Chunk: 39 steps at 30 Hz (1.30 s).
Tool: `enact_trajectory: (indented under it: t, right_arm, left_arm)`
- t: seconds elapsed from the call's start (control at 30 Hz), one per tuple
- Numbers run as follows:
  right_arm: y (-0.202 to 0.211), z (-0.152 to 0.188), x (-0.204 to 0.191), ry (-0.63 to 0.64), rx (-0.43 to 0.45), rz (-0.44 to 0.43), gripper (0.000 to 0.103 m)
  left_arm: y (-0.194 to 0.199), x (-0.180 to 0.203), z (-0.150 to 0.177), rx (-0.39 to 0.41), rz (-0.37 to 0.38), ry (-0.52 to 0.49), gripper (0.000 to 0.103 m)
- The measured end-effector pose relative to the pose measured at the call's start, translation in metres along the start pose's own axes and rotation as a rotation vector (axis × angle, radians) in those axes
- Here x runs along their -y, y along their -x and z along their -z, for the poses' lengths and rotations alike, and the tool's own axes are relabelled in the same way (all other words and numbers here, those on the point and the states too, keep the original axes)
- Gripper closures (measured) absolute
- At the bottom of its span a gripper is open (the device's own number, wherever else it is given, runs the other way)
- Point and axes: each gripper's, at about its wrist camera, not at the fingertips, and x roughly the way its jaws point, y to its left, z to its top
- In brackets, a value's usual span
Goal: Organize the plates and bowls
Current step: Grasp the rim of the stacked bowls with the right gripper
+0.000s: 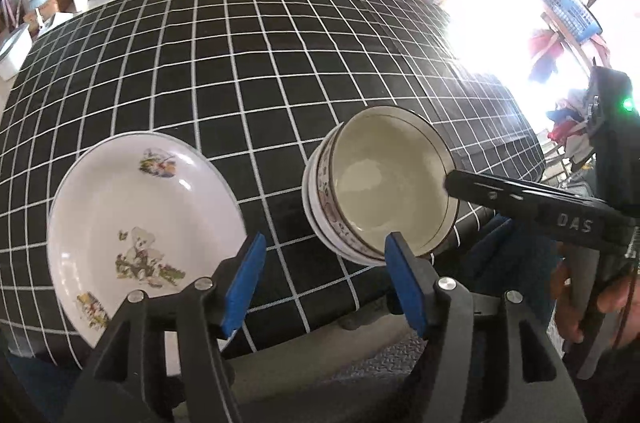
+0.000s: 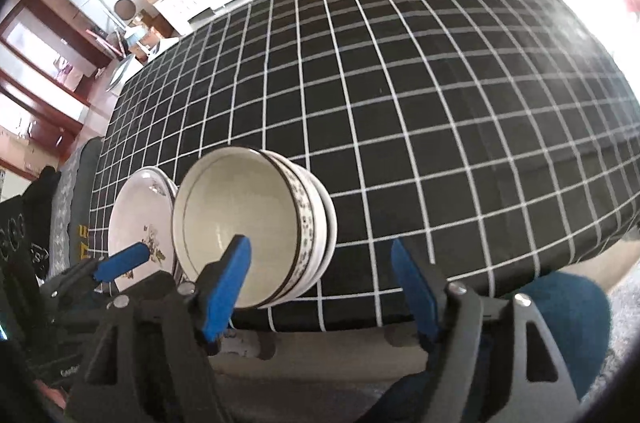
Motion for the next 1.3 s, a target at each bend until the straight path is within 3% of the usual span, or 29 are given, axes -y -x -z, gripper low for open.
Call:
enact_trajectory:
  t: [0.4,0.57,0.9,1.3]
  right_arm:
    - [-0.032,-0.01,0.003,-0.058,-0.073,-0.019,0.025]
    - [-0.042,-0.006,0.01,-0.09,-0.096,-0.028,0.014]
    - [-0.053,-0.008,0.023,-0.128,-0.121,-0.075,0.01]
    - [-0.05,0.002,0.059,-0.192,-0.155,-0.163,0.006]
  left_arm:
    - [-0.056,-0.008,-0.016,-0.101,0.059,-0.012,0.043]
    - [-0.077,-0.012,-0.014,-0.138,0.071,-0.019,0.039]
    - [-0.099,0.0,-0.017,-0.148,0.054,-0.08,0.038]
    - [-0.105,0.021,-0.028,-0.162,0.052,-0.064,0.035]
